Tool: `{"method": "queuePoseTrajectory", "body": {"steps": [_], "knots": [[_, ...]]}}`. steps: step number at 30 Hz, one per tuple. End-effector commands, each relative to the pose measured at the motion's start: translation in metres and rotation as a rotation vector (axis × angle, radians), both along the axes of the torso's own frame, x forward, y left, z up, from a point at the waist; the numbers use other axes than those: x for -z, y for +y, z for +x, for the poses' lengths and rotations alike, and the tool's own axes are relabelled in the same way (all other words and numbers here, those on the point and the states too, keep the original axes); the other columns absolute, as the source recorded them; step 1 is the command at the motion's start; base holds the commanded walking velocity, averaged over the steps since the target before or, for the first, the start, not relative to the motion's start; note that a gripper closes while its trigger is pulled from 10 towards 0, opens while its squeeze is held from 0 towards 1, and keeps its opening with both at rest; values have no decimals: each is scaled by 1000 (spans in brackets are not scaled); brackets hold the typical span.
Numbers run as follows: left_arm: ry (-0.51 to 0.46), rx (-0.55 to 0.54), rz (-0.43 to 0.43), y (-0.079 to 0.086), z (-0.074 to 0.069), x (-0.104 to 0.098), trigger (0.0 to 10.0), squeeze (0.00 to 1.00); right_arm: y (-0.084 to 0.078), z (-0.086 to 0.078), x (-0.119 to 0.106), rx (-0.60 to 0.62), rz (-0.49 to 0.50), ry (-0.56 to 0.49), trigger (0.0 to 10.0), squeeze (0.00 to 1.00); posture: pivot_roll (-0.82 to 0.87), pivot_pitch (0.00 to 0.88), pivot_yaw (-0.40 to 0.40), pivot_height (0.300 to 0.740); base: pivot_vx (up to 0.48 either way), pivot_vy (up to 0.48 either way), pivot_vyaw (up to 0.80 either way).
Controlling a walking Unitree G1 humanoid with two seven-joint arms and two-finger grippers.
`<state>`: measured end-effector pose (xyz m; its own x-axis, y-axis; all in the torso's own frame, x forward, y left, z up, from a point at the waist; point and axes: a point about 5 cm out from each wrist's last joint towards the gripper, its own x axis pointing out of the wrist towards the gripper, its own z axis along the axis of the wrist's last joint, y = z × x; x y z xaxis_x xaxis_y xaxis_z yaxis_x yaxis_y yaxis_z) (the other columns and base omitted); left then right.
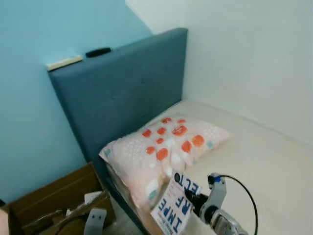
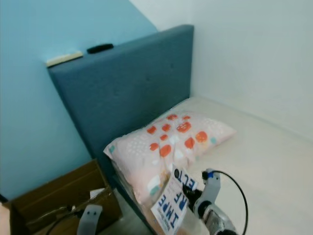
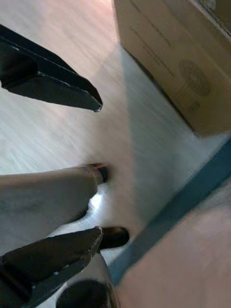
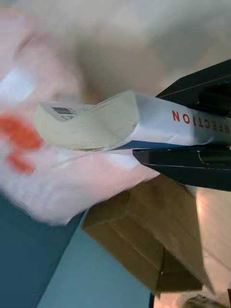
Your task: Clean up the room
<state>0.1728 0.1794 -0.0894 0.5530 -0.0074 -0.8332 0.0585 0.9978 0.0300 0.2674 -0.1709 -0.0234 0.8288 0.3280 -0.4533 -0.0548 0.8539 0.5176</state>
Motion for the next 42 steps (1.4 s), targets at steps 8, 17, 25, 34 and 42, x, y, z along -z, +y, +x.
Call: {"method": "queuePoseTrajectory", "body": {"steps": [8,17,25,34,42], "knots": [[39,-6,9,3,-9,4,10000,0,7,-12,11,-8,7,68,10000,0,-50,0,0,740,0,0,-612],[49,-22,-4,2,-12,5,10000,0,2,-14,13,26,-23,79,10000,0,-52,0,3,740,0,0,-700],[55,-11,1,2,-12,5,10000,0,-5,-12,12,90,-34,95,10000,0,-53,0,4,740,0,0,-701],[78,-45,14,4,-14,6,10000,0,-6,-14,14,99,-64,112,10000,0,-53,0,1,740,-35,0,-294],[91,-47,28,6,-17,8,10000,0,-7,-14,15,103,-69,117,10000,0,-51,0,-3,740,-447,0,0]]}}
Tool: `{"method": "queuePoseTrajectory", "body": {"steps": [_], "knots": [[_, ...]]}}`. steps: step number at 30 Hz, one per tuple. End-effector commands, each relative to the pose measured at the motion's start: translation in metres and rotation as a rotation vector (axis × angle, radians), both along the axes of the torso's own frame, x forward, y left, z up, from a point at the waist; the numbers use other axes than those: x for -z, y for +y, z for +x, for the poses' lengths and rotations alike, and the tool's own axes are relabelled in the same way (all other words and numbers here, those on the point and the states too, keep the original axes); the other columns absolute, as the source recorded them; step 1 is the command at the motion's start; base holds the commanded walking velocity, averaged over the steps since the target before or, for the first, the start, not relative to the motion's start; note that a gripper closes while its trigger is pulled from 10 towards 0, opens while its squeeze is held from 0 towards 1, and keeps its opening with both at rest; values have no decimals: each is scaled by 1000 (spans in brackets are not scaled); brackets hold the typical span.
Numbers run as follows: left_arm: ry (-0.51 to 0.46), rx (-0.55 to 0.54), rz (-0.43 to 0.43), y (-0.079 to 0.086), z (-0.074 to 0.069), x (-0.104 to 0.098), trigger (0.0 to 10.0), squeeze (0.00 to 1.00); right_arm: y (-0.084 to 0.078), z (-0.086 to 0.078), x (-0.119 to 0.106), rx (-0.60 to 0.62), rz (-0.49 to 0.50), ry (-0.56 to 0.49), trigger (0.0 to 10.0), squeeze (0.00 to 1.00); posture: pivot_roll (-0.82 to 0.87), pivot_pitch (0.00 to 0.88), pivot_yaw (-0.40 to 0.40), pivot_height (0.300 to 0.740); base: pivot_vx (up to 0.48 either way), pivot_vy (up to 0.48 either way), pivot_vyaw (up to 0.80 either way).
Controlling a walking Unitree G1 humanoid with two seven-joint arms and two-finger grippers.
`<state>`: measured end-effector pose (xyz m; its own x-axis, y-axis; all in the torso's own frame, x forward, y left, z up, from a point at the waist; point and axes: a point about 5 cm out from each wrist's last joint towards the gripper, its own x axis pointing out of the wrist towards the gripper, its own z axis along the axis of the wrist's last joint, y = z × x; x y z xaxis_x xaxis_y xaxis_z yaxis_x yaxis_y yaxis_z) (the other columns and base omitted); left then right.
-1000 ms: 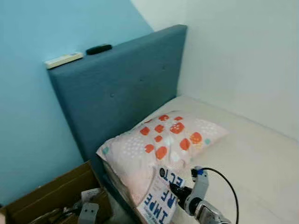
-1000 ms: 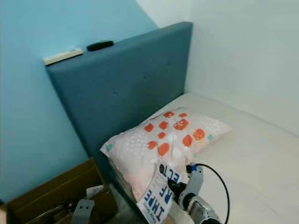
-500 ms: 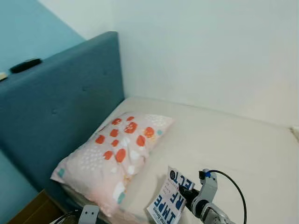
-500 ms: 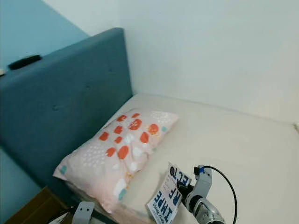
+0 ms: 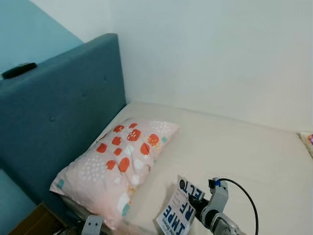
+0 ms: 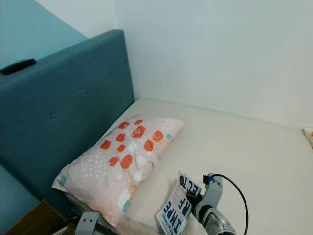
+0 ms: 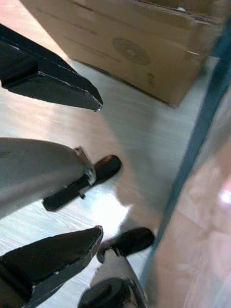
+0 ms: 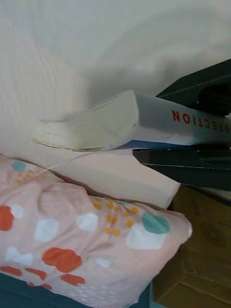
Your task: Clean up the room
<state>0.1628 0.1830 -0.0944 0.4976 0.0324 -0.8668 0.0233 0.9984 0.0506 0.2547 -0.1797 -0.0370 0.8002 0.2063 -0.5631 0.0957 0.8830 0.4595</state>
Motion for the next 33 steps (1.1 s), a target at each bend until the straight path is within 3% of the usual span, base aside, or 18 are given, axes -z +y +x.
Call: {"method": "queuePoseTrajectory", "body": {"steps": [1,11,26,33], "knots": [[27,-9,4,2,-7,3,10000,0,2,-1,1,-6,-4,4,10000,0,-51,0,-3,740,-480,0,0],[25,0,22,4,-5,2,10000,0,2,-1,1,-20,-15,8,10000,0,-50,0,-8,740,-86,0,0],[20,21,26,3,-3,1,10000,0,-2,-1,0,-11,-19,11,10000,0,-51,0,-8,740,0,0,-749],[28,24,32,4,-6,2,10000,0,0,12,-10,-14,-9,-47,10000,0,-52,0,-1,740,0,0,-750]]}}
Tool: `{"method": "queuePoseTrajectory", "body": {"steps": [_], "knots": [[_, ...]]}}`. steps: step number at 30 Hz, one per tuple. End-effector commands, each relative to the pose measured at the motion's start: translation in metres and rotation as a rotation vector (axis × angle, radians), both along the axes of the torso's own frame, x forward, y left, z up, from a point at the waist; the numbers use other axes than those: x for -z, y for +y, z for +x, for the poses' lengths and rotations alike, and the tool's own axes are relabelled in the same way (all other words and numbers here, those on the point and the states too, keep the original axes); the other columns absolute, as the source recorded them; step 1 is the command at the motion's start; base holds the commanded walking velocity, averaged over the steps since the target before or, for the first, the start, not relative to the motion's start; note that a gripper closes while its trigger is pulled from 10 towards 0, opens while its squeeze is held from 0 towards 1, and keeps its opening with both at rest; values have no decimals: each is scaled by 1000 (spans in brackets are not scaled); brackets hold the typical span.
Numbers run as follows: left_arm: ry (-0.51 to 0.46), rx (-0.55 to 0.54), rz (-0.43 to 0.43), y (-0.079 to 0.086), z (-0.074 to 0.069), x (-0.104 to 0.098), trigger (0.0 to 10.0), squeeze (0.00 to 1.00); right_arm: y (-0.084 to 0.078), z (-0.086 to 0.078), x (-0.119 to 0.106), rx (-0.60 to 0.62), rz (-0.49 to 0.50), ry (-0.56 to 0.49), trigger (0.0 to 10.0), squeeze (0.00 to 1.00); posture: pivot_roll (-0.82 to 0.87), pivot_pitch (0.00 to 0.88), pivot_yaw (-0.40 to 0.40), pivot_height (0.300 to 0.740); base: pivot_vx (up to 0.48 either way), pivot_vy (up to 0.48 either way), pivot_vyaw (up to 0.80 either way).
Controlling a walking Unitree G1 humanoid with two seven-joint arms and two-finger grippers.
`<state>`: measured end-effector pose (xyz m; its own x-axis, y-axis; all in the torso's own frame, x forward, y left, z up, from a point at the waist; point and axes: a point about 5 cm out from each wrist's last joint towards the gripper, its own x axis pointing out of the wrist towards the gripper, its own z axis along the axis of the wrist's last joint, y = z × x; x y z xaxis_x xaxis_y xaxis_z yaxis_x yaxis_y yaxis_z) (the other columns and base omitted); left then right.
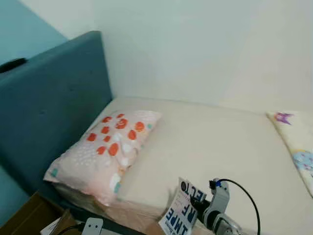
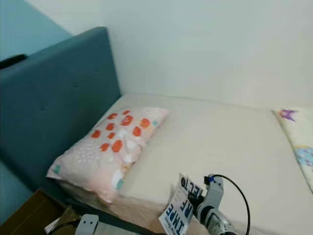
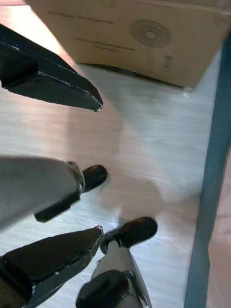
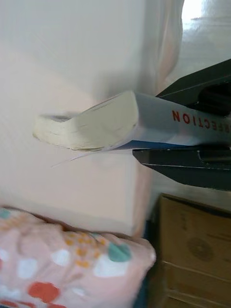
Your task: Clean up the room
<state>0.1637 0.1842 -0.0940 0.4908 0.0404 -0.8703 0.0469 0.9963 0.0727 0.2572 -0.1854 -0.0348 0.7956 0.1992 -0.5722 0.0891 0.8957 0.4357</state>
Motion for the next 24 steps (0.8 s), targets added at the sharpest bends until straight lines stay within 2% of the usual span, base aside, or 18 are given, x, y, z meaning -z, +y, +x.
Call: {"method": "queuePoseTrajectory", "body": {"steps": [1,6,10,15,24], "knots": [[19,1,10,3,-6,2,10000,0,5,10,-8,-5,17,-51,10000,0,-52,0,-1,740,0,0,-750],[13,-5,22,5,-6,2,10000,0,15,21,-17,-51,20,-98,10000,0,-46,0,-4,740,51,0,0],[11,-7,24,5,-6,2,10000,0,17,23,-19,-59,22,-107,10000,0,-46,0,-4,740,255,0,0],[7,-31,44,11,-5,1,10000,0,25,33,-28,-101,32,-160,10000,0,-42,0,-5,740,463,0,0],[5,-32,28,8,-4,1,10000,0,27,35,-30,-126,20,-174,10000,0,-46,0,-1,740,0,0,0]]}}
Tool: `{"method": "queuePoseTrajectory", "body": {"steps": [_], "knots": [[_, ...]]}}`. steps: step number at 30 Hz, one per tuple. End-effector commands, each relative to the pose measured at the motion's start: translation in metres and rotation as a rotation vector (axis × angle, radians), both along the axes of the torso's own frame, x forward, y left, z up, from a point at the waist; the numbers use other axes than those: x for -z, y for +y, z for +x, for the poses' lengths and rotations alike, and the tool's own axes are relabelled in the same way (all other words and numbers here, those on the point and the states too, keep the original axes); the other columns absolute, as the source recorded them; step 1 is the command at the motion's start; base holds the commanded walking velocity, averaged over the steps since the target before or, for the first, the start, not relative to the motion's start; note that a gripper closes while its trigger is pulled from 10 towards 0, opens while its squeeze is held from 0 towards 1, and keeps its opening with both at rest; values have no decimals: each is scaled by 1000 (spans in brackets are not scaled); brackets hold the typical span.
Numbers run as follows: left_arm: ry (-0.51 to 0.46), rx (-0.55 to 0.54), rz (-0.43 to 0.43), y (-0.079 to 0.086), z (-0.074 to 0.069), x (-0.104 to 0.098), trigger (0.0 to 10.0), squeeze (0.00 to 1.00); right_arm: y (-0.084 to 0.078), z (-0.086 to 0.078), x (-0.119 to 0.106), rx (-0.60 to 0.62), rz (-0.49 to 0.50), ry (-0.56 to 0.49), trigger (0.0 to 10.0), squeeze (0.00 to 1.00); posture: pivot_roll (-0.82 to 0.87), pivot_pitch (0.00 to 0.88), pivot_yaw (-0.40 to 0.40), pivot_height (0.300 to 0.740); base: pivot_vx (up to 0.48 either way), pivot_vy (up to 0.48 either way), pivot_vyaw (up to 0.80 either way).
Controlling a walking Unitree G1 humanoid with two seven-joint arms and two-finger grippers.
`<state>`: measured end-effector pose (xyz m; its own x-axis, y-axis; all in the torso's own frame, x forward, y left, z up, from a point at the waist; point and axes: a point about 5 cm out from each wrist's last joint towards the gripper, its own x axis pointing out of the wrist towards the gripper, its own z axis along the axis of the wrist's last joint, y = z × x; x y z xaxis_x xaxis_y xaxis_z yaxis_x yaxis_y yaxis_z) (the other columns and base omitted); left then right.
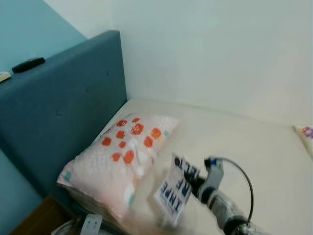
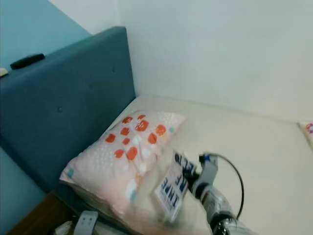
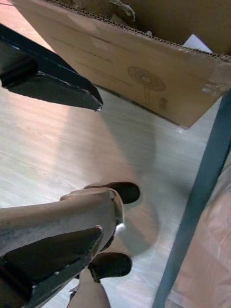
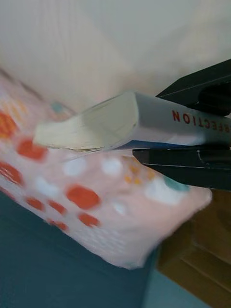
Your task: Clean up the room
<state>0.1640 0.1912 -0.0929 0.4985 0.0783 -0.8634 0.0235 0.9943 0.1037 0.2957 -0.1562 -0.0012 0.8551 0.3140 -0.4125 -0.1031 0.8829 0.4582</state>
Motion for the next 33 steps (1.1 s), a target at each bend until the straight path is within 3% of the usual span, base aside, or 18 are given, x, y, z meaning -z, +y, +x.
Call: {"method": "queuePoseTrajectory", "body": {"steps": [1,16,19,21,25,28,32,33], "knots": [[16,-6,-4,1,-4,2,10000,0,-2,-4,4,-6,-4,14,10000,0,-45,0,-1,740,0,0,-700],[23,9,4,3,-7,2,10000,0,-3,-2,1,20,41,-3,10000,0,-36,0,4,740,0,0,-704],[23,14,5,4,-8,3,10000,0,-3,2,-3,48,70,-9,10000,0,-30,0,9,740,0,0,0],[30,27,14,6,-11,4,10000,0,6,14,-14,32,115,-38,10000,0,-8,12,12,740,0,0,0],[36,29,20,9,-15,4,10000,0,13,21,-23,8,145,-66,10000,0,1,17,10,740,0,0,0],[42,25,29,12,-18,5,10000,0,27,29,-34,-78,183,-108,10000,0,12,23,5,740,0,0,0],[48,18,37,15,-22,6,10000,0,62,31,-44,-295,209,-141,10000,0,21,18,-6,740,0,0,0],[48,18,37,15,-22,6,10000,0,62,31,-44,-295,209,-141,10000,0,21,18,-6,740,0,0,0]]}}
